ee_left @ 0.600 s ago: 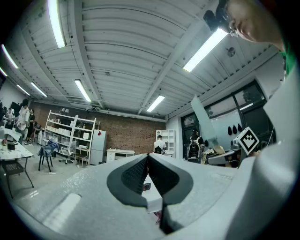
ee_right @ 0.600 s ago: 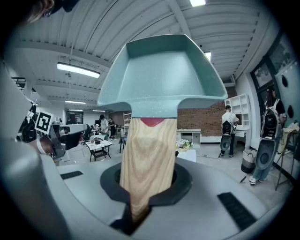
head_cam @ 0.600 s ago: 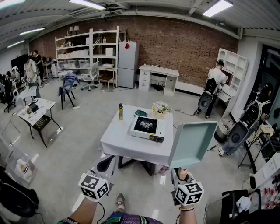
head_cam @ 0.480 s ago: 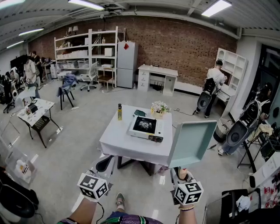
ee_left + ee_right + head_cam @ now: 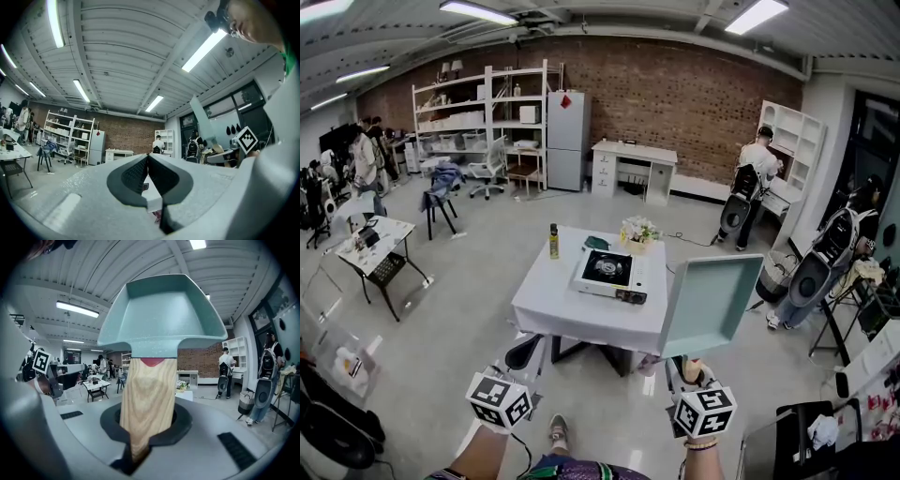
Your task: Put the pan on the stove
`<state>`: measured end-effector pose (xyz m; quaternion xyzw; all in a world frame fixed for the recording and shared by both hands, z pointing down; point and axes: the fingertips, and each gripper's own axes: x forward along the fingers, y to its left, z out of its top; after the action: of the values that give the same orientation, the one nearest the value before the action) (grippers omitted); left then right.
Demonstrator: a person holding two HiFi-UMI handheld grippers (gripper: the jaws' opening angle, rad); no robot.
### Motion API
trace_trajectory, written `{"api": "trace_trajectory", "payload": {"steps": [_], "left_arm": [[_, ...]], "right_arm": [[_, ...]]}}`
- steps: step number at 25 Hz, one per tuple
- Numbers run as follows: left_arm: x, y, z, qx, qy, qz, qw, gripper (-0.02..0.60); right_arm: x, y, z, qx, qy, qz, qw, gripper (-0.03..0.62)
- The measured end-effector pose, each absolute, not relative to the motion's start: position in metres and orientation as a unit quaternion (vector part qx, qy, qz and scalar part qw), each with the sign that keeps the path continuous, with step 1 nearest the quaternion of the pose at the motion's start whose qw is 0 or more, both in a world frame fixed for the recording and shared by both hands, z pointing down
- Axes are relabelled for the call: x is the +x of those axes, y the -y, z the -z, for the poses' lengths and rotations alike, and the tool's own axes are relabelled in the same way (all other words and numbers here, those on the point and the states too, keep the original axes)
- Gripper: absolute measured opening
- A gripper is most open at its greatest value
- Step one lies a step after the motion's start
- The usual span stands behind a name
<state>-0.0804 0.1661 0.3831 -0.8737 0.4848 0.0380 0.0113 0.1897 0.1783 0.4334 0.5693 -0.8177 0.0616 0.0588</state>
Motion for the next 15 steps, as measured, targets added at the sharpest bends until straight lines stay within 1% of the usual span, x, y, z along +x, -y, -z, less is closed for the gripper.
{"api": "trace_trajectory", "payload": {"steps": [9,15], "left_arm": [[-0.0774,-0.1662,-0.3785,-0.874,-0.484,-0.042,0.010,0.018],[-0.0757,-0.1630,-0.3812,-0.874,-0.484,-0.038,0.015,0.018]], "right_arm": [[0.1891,-0.1780,-0.4333,0.569,0.818,-0.052,0.063,0.040],[0.1906,-0.1766,-0.4329,0.565,0.822,-0.058,0.053,0.041]]}}
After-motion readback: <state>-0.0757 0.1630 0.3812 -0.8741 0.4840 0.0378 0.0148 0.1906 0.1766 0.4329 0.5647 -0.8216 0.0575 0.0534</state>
